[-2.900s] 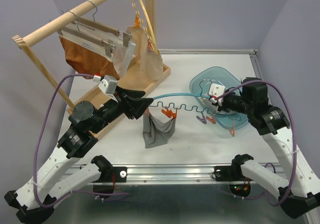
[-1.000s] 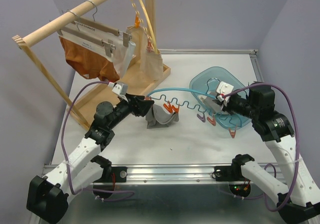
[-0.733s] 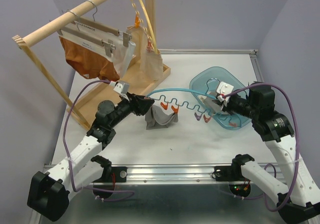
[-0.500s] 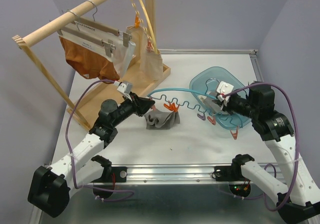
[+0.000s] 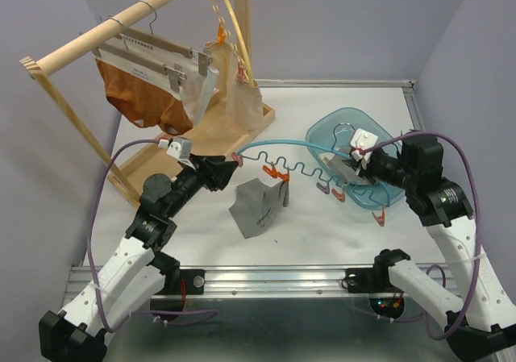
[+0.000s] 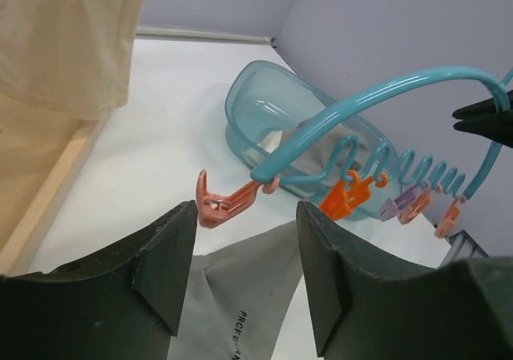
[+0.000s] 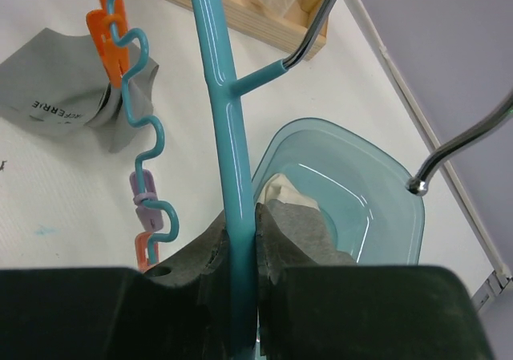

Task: Remove the underwear clipped to the hanger
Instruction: Remove the underwear from the hanger.

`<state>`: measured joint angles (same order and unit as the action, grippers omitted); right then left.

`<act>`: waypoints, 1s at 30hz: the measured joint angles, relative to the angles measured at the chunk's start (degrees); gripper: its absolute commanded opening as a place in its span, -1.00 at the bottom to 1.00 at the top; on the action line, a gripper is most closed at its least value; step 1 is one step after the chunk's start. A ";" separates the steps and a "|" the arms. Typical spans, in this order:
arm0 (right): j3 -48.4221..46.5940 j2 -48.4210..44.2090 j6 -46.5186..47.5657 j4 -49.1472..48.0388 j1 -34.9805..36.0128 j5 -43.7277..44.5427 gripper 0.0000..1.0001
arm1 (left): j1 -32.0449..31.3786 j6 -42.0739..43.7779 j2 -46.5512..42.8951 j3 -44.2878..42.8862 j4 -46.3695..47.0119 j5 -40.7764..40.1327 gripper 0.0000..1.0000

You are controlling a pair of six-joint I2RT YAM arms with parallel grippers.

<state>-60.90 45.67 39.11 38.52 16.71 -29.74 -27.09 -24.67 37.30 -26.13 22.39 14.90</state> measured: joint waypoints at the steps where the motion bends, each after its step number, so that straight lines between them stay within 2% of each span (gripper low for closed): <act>1: 0.00 0.13 0.00 0.00 -0.20 0.00 -0.99 | 0.00 0.13 -1.46 0.00 -0.94 -0.55 0.29; 10: 0.00 1.16 -0.26 0.00 -0.90 -0.07 -0.99 | -1.11 -1.55 -7.32 0.44 -4.79 -0.94 0.26; 14: 0.00 1.60 -0.59 0.00 -1.40 -0.33 -0.99 | -8.17 -3.89 -6.75 1.57 -3.78 -1.36 0.24; 21: 0.00 2.05 -1.20 -0.02 -2.12 -1.22 -0.99 | -21.11 -7.08 0.76 2.67 2.25 -5.81 0.23; 26: 0.00 2.05 -1.44 -0.02 -2.21 -2.23 -0.99 | -26.80 -8.72 9.27 2.64 7.74 -10.75 0.24; 30: 0.00 2.05 -1.49 -0.02 -2.51 -2.69 -0.99 | -28.89 -10.19 14.84 2.64 11.45 -15.08 0.25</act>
<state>-60.90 47.72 37.63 38.50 14.20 -32.42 -55.99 -34.85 52.14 -23.49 33.85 -0.19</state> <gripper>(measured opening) 0.162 0.622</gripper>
